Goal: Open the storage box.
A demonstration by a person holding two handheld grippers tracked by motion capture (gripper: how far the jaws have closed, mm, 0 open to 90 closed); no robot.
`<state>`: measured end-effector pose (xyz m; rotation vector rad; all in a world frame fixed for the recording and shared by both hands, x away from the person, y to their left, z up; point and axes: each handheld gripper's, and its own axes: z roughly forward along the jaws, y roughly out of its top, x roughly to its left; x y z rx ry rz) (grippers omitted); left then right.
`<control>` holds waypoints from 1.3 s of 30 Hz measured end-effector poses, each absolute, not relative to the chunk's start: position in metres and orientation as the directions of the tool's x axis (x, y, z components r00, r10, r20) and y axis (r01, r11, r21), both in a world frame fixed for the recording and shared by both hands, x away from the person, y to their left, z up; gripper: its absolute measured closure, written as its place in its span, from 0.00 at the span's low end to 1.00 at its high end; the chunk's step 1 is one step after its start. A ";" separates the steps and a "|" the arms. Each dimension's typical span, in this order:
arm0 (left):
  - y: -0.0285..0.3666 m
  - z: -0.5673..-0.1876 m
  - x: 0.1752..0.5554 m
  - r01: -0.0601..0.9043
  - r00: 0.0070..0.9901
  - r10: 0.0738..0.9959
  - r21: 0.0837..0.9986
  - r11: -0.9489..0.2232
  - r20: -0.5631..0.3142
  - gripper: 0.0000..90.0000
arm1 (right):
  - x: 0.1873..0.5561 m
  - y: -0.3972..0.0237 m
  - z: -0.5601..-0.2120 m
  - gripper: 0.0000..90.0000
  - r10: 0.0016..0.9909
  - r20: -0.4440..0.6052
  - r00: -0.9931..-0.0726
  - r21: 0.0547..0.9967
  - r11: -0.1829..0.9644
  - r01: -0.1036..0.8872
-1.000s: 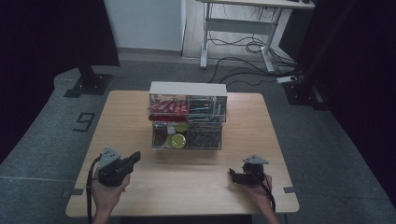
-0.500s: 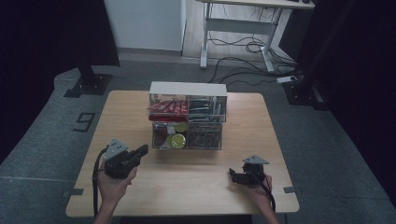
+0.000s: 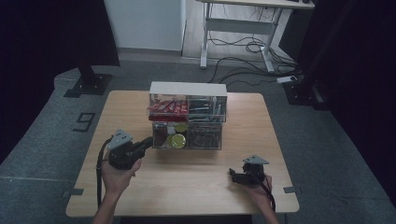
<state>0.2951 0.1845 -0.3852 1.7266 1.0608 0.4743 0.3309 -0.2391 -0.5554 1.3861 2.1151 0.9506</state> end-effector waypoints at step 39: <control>0.169 -0.364 0.342 0.455 0.541 0.824 0.882 -0.119 -0.169 1.00 | 0.331 -0.239 -0.555 0.16 0.915 0.009 -0.404 0.744 0.264 0.614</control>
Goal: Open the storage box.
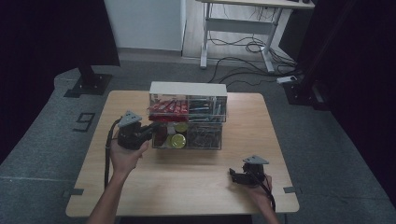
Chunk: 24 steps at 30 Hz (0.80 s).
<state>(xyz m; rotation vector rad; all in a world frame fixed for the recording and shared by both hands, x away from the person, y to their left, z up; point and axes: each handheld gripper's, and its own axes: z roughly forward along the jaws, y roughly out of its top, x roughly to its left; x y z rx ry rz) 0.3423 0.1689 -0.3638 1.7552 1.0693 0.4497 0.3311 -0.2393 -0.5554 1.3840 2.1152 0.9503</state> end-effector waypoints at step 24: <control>0.160 -0.360 0.365 0.476 0.541 0.816 0.874 -0.100 -0.201 1.00 | 0.331 -0.239 -0.555 0.16 0.915 0.011 -0.402 0.743 0.262 0.616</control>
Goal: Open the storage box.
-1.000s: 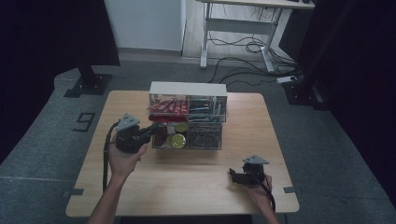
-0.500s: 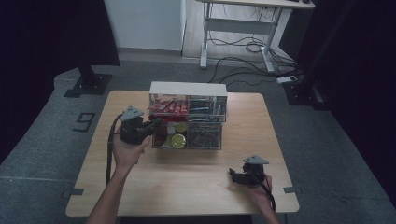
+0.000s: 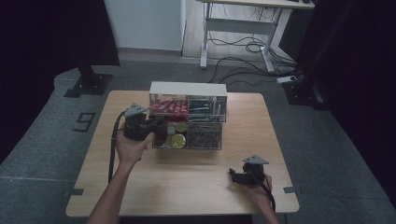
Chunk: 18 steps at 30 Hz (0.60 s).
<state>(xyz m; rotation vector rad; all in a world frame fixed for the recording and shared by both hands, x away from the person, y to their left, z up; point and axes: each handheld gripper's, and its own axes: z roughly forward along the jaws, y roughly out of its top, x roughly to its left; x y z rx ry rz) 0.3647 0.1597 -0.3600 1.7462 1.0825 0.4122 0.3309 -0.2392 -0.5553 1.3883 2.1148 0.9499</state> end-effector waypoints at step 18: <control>0.160 -0.350 0.370 0.471 0.541 0.816 0.877 -0.091 -0.206 1.00 | 0.331 -0.239 -0.555 0.16 0.915 0.010 -0.403 0.743 0.263 0.616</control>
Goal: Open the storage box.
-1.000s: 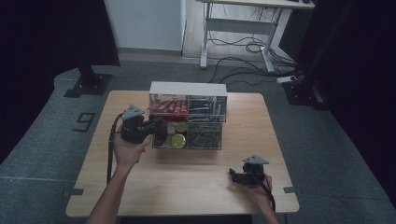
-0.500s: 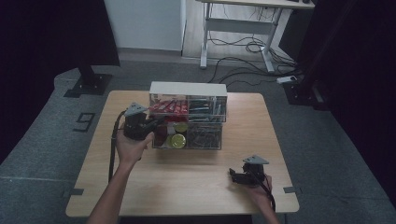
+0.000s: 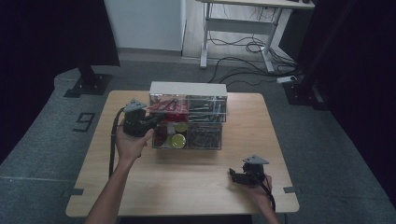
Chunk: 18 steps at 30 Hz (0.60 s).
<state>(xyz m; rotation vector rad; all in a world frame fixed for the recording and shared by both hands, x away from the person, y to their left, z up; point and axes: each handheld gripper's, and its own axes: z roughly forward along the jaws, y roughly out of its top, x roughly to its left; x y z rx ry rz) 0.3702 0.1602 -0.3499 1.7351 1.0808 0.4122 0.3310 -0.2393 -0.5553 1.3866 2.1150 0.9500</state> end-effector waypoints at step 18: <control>0.158 -0.327 0.378 0.446 0.538 0.820 0.892 -0.080 -0.195 1.00 | 0.331 -0.239 -0.555 0.16 0.915 0.009 -0.403 0.743 0.263 0.615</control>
